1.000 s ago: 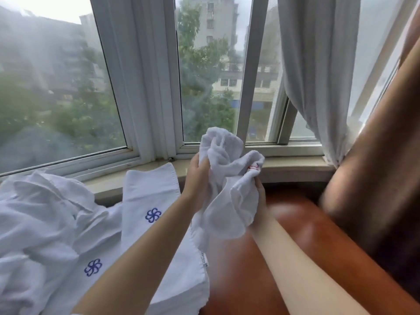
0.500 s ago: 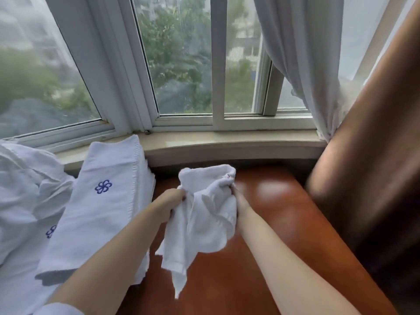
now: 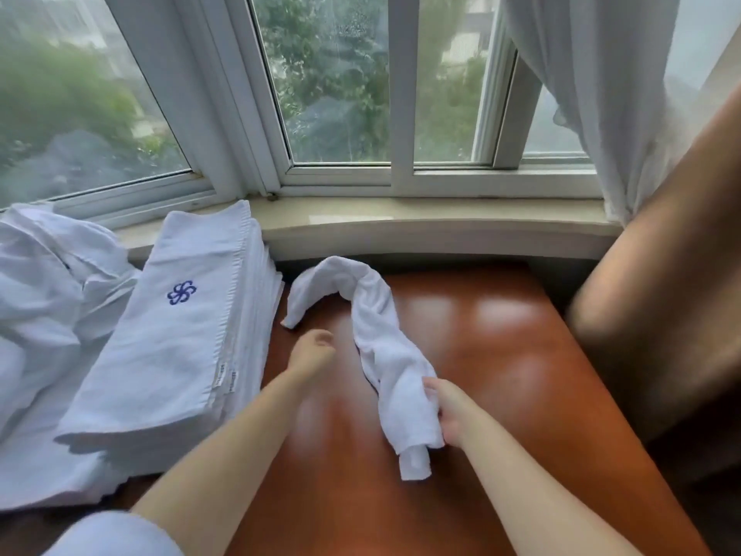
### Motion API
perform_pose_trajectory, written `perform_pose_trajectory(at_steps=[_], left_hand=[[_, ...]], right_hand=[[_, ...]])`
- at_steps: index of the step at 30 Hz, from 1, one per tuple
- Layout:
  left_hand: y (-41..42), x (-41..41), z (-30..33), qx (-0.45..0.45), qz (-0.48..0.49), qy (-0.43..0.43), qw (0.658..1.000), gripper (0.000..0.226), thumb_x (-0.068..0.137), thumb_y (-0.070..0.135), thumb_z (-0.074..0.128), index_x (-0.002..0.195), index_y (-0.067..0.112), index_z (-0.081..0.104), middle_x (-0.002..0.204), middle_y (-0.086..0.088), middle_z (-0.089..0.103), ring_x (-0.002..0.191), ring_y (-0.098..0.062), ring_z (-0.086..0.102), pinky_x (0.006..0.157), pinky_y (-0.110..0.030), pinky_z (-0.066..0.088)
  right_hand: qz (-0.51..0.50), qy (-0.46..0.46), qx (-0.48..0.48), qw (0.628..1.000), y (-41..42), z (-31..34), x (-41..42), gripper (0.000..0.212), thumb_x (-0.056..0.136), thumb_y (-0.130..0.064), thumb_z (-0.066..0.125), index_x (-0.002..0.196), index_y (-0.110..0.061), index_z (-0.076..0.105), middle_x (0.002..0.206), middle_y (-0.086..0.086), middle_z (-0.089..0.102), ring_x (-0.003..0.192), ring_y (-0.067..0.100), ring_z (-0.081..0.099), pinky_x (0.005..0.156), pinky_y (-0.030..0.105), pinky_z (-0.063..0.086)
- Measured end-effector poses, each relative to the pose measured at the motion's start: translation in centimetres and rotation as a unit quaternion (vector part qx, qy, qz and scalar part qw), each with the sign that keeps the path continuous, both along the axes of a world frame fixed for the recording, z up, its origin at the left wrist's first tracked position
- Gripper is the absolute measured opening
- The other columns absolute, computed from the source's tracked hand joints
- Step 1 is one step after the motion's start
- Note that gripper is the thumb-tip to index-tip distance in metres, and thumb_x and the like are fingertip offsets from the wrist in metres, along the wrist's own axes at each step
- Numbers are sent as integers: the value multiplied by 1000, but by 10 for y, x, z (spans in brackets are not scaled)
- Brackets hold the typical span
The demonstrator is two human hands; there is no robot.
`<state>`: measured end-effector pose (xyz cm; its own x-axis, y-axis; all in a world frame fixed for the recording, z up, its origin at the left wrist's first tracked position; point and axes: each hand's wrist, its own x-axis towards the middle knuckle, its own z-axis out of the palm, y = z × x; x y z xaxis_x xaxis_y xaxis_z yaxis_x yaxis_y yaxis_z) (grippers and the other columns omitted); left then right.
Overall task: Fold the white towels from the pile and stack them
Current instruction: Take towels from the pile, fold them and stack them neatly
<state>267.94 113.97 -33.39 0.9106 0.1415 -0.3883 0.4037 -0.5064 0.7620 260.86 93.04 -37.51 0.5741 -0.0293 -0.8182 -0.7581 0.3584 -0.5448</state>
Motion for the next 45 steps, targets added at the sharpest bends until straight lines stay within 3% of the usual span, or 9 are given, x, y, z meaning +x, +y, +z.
perform_pose_trajectory(at_steps=[4, 13, 20, 25, 29, 32, 35, 39, 45], left_hand=[[-20, -61, -61, -153, 105, 189, 964, 39, 91, 2, 50, 128, 12, 50, 111, -8, 63, 87, -21, 62, 75, -34, 53], [-29, -81, -50, -455, 11, 231, 860, 20, 88, 34, 67, 85, 14, 70, 56, 4, 38, 49, -8, 32, 47, -18, 31], [-45, -113, -61, -360, 16, 222, 906, 48, 82, 31, 76, 121, 15, 54, 121, -3, 63, 113, -22, 61, 97, -40, 50], [-52, -121, -70, -486, 263, 210, 807, 41, 98, 23, 54, 133, 3, 48, 113, -18, 64, 71, -25, 67, 57, -32, 55], [-54, -132, -69, -491, 167, 295, 803, 52, 86, 49, 66, 120, 11, 62, 91, -11, 71, 40, -7, 44, 37, -14, 41], [-61, -136, -57, -519, 113, 286, 798, 30, 88, 47, 65, 91, 17, 69, 63, 3, 60, 41, -5, 41, 39, -16, 38], [-60, -134, -53, -414, 189, 165, 875, 6, 85, 10, 66, 88, 14, 67, 66, -1, 68, 51, -12, 60, 46, -20, 46], [-27, -138, -60, -223, 325, -18, 919, 23, 82, -8, 45, 93, 4, 62, 73, -3, 56, 62, -17, 50, 53, -22, 41], [-16, -160, -83, -118, 352, -6, 928, 28, 79, -11, 34, 92, 9, 50, 80, -2, 50, 72, -23, 46, 57, -26, 39]], right_hand=[[-27, -13, 86, 996, 7, -15, -13, 30, 89, -13, 60, 113, 4, 63, 88, 15, 68, 89, 32, 65, 81, 41, 53], [-125, -118, 194, 966, 0, -6, -14, 16, 73, -14, 50, 79, -4, 60, 68, 10, 61, 63, 26, 64, 65, 34, 50], [-35, -10, 99, 994, -2, -18, -45, 34, 83, -14, 64, 111, 4, 61, 97, 21, 70, 85, 36, 67, 73, 41, 55], [-114, -113, 300, 940, -10, -10, -53, 53, 59, -4, 77, 108, 9, 61, 92, 21, 68, 78, 34, 69, 66, 38, 58], [-174, -151, 462, 856, -17, -6, -61, 65, 49, 10, 84, 112, 5, 65, 112, 22, 66, 79, 32, 72, 56, 32, 59], [-127, -63, 352, 925, -18, -8, -63, 36, 64, 8, 63, 100, 3, 65, 83, 14, 68, 57, 22, 68, 49, 22, 54], [-113, -18, 109, 987, -27, -20, -59, 12, 85, 5, 47, 90, -2, 55, 61, 11, 59, 46, 22, 58, 42, 21, 47], [-142, -70, -232, 960, -51, -42, -67, 26, 82, 5, 51, 103, -10, 53, 90, 16, 60, 72, 28, 56, 62, 31, 49], [-97, -15, -362, 927, -48, -52, -79, 26, 77, 0, 46, 98, -15, 47, 96, 11, 60, 74, 26, 55, 66, 31, 46]])
